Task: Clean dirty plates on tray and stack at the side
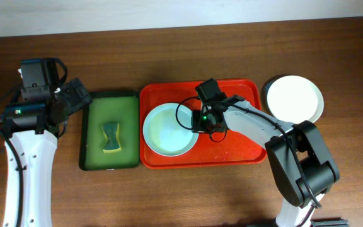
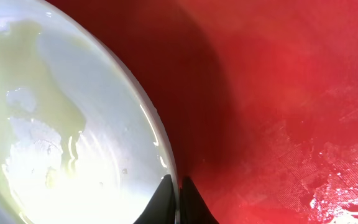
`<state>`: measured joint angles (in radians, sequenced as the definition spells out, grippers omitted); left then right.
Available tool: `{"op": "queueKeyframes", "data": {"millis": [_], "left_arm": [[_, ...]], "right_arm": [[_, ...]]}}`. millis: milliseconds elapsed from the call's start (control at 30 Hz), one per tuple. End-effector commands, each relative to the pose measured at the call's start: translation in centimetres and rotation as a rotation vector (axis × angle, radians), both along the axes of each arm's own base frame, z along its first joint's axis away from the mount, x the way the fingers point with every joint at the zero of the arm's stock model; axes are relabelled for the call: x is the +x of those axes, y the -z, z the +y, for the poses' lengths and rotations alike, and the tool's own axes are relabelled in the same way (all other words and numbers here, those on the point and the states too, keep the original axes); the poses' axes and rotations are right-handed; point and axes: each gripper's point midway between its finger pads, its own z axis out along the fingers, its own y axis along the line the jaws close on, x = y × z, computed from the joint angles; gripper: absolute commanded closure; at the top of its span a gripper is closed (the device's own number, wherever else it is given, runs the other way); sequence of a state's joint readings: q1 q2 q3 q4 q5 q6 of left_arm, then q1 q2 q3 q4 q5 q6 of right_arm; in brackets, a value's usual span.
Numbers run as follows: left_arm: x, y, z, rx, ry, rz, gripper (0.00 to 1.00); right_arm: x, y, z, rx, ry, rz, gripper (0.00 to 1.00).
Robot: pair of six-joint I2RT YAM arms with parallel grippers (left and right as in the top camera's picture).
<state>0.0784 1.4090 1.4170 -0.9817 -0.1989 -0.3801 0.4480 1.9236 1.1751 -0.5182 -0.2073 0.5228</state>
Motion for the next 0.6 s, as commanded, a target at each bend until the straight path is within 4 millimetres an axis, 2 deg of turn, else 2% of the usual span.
{"op": "queueKeyframes", "data": {"millis": [0, 200, 333, 433, 500, 533, 567], "left_arm": [[-0.1, -0.8, 0.2, -0.002, -0.016, -0.023, 0.01], [-0.1, -0.7, 0.2, -0.002, -0.016, -0.023, 0.01], [-0.1, -0.8, 0.2, -0.002, -0.016, -0.023, 0.01], [-0.1, -0.8, 0.2, -0.002, -0.016, -0.023, 0.01], [-0.1, -0.8, 0.2, -0.002, -0.017, -0.023, 0.01], [-0.1, -0.8, 0.2, -0.002, -0.016, -0.023, 0.01], [-0.1, -0.8, 0.2, -0.002, -0.016, -0.023, 0.01]], "right_arm": [[-0.2, 1.0, -1.1, -0.053, 0.021, 0.01, 0.96], [-0.2, 1.0, -1.1, -0.053, 0.021, 0.011, 0.96], [1.0, 0.6, -0.6, -0.029, 0.024, -0.038, 0.96], [0.7, 0.5, -0.5, -0.026, 0.021, -0.022, 0.96], [0.5, 0.6, -0.6, -0.029, 0.021, -0.014, 0.69], [0.5, 0.6, -0.6, -0.03, 0.021, -0.014, 0.62], [0.5, 0.6, -0.6, -0.03, 0.02, -0.014, 0.6]]}}
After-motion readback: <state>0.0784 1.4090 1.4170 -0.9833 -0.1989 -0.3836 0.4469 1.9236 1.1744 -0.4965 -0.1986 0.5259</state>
